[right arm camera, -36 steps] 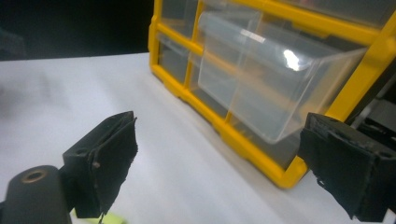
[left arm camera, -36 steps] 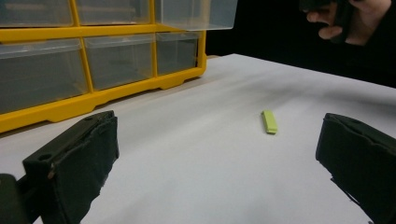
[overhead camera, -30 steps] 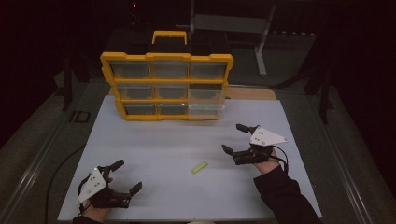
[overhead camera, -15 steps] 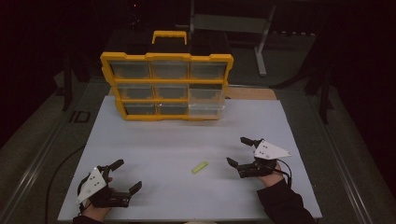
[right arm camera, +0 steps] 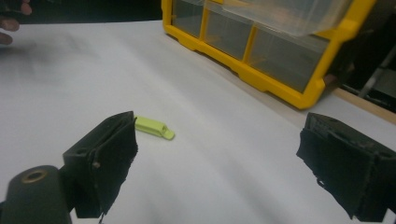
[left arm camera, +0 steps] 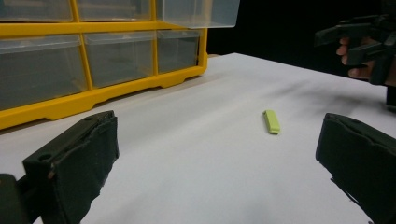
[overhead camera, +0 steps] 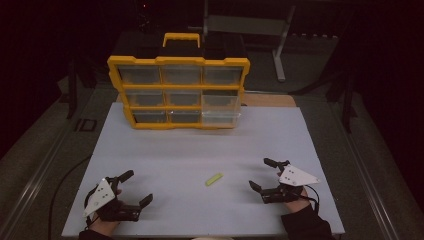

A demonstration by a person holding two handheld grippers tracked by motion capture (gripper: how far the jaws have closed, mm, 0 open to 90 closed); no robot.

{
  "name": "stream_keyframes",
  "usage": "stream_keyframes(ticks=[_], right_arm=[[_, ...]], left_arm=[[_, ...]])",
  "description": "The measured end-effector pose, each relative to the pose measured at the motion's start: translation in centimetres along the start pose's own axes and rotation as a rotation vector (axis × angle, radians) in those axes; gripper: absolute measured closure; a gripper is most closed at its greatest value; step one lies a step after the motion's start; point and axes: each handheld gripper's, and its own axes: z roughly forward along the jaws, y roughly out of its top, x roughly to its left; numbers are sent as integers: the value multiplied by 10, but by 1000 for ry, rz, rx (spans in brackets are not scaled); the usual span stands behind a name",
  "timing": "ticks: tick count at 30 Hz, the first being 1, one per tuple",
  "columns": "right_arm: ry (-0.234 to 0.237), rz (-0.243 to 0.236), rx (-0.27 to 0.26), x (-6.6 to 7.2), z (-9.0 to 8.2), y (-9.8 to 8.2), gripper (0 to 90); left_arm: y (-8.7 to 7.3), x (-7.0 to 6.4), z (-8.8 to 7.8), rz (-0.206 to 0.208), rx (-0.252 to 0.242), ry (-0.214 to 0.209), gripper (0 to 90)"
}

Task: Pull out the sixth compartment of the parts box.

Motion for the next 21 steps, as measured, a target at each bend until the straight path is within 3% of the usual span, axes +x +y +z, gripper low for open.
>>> stream_keyframes(ticks=[9,21], right_arm=[[-37,49,-7,-3,-18,-13,114],[-45,37,5,-1,-21,-18,114]], left_arm=[[0,-2,-2,7,6,13,3],[1,-1,6,12,16,-4,3]])
